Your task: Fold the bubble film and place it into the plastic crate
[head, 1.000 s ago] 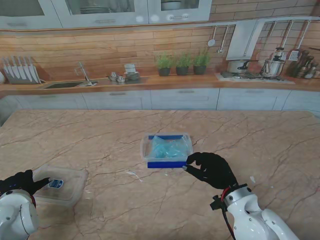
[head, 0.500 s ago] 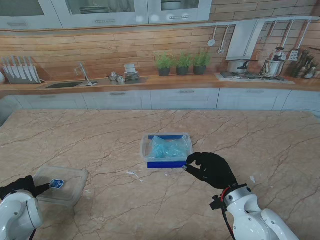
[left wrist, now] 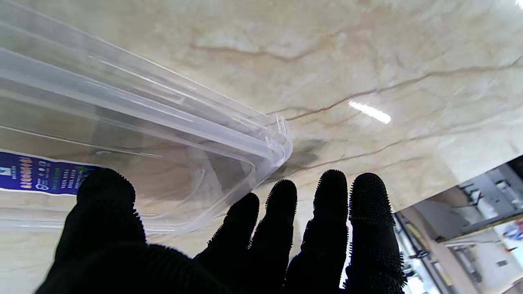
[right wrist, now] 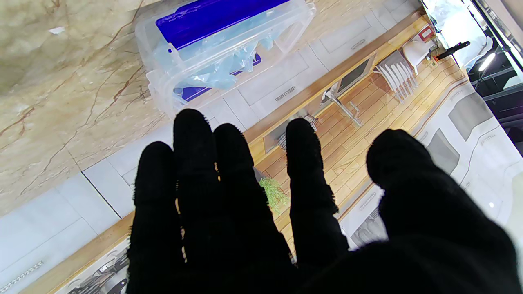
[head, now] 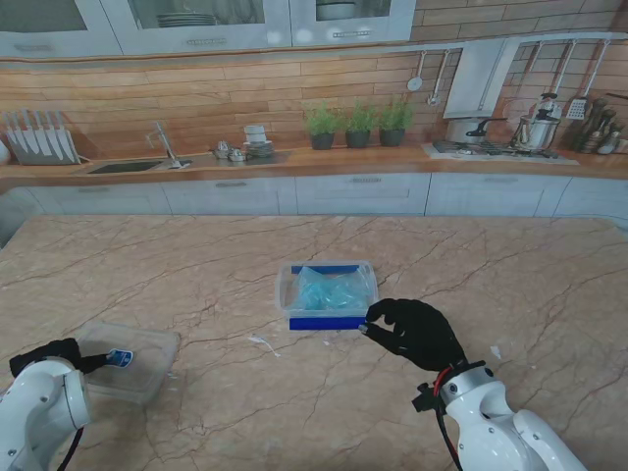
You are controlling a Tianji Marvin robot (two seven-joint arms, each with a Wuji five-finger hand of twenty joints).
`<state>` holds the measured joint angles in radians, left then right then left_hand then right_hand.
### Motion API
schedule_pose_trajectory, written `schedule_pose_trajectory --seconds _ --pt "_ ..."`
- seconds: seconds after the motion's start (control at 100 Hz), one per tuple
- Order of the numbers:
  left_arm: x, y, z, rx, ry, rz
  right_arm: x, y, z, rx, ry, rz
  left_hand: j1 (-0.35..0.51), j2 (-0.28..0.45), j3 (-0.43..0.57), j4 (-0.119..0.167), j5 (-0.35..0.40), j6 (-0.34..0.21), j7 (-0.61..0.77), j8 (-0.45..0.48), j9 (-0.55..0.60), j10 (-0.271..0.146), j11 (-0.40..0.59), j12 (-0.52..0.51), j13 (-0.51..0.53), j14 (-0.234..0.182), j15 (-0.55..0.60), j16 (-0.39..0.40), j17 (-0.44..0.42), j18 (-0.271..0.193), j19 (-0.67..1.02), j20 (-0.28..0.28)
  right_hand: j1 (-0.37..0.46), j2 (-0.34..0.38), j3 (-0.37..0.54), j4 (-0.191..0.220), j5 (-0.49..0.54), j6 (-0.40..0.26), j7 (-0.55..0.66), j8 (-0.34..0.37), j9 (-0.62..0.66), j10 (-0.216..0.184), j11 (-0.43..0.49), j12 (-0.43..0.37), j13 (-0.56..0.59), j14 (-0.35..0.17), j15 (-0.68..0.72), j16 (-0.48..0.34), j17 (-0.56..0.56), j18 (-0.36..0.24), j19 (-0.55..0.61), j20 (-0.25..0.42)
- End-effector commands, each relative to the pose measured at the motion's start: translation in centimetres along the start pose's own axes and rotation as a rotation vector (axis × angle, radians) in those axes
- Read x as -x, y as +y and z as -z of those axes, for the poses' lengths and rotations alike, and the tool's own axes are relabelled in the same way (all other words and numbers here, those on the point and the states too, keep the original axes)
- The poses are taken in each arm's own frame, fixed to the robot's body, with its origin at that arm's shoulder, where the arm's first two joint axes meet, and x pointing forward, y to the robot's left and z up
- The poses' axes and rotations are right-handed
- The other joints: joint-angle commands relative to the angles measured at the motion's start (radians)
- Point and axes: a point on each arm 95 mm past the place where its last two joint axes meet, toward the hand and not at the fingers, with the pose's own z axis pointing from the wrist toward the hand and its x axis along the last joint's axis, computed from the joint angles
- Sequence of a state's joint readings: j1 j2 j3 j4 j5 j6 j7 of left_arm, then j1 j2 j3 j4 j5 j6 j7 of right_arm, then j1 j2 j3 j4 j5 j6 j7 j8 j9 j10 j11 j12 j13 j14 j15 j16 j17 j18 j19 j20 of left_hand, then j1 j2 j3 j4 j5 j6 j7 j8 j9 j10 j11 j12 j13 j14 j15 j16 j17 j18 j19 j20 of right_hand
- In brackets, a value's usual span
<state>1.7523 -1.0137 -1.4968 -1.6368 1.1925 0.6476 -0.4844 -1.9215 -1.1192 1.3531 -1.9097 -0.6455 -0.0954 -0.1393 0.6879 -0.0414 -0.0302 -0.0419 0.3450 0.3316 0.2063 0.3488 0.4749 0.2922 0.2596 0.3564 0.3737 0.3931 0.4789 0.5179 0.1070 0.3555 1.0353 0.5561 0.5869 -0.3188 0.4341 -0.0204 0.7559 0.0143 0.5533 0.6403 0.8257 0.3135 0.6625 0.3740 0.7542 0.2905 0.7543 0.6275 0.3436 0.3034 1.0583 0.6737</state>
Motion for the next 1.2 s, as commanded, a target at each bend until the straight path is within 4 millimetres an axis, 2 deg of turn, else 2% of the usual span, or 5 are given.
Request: schedule_pose_trajectory --seconds 0.0,0.24,0.4,0.67,1.19 --pt "-1.2 1.7 0.2 0.064 0.046 -0.02 -0.1 -0.1 0.1 -0.003 0.004 -0.005 0.084 -0.078 0.019 0.028 0.076 -0.104 0.095 0.029 0.017 0.018 0.025 0.017 -0.005 0.011 0.023 0.013 0.0 0.002 0.038 0.007 -0.015 0.042 -0.026 0.04 0.022 -0.004 -0.012 0.012 0.022 0.005 0.011 0.016 0.008 0.01 0.019 0.014 -0.011 -0.011 0.038 0.023" --pt "-4.5 1.6 0.8 0.156 0.145 -0.106 0.0 -0.1 0.1 0.004 0.001 -0.008 0.085 -0.099 0.02 0.025 0.157 -0.108 0.17 0.059 0.078 0.028 0.079 0.064 0.049 0.028 0.163 0.106 0.078 -0.012 0.231 0.113 -0.015 0.042 -0.027 0.041 0.022 -0.002 -0.013 0.012 0.022 0.006 0.011 0.015 0.007 0.011 0.018 0.014 -0.011 -0.012 0.037 0.023" --pt "-6.5 1.1 1.8 0.16 0.205 -0.184 0.1 0.0 0.3 0.017 -0.001 -0.006 0.063 -0.102 0.02 0.025 0.219 -0.099 0.279 0.113 0.139 0.023 0.156 0.143 0.09 0.038 0.258 0.18 0.17 -0.027 0.296 0.152 -0.015 0.041 -0.027 0.041 0.023 -0.003 -0.013 0.012 0.022 0.006 0.011 0.015 0.008 0.011 0.019 0.015 -0.01 -0.012 0.038 0.024" --pt "-8.1 -0.1 4.6 0.103 0.294 -0.308 0.1 0.1 0.4 0.025 -0.003 -0.009 0.076 -0.112 0.022 0.025 0.311 -0.121 0.492 0.218 0.276 0.01 0.293 0.293 0.208 0.068 0.429 0.321 0.332 -0.066 0.44 0.254 -0.015 0.043 -0.027 0.041 0.022 -0.004 -0.013 0.013 0.022 0.006 0.011 0.015 0.007 0.01 0.019 0.015 -0.011 -0.011 0.037 0.024" --pt "-11.0 -0.2 8.8 0.078 0.435 -0.409 0.2 0.4 0.8 0.048 -0.006 -0.011 0.077 -0.096 0.021 0.023 0.324 -0.116 0.562 0.25 0.316 0.008 0.338 0.332 0.256 0.075 0.473 0.351 0.389 -0.079 0.482 0.254 -0.015 0.042 -0.027 0.042 0.021 -0.003 -0.014 0.013 0.022 0.006 0.011 0.015 0.006 0.01 0.019 0.015 -0.011 -0.012 0.037 0.025"
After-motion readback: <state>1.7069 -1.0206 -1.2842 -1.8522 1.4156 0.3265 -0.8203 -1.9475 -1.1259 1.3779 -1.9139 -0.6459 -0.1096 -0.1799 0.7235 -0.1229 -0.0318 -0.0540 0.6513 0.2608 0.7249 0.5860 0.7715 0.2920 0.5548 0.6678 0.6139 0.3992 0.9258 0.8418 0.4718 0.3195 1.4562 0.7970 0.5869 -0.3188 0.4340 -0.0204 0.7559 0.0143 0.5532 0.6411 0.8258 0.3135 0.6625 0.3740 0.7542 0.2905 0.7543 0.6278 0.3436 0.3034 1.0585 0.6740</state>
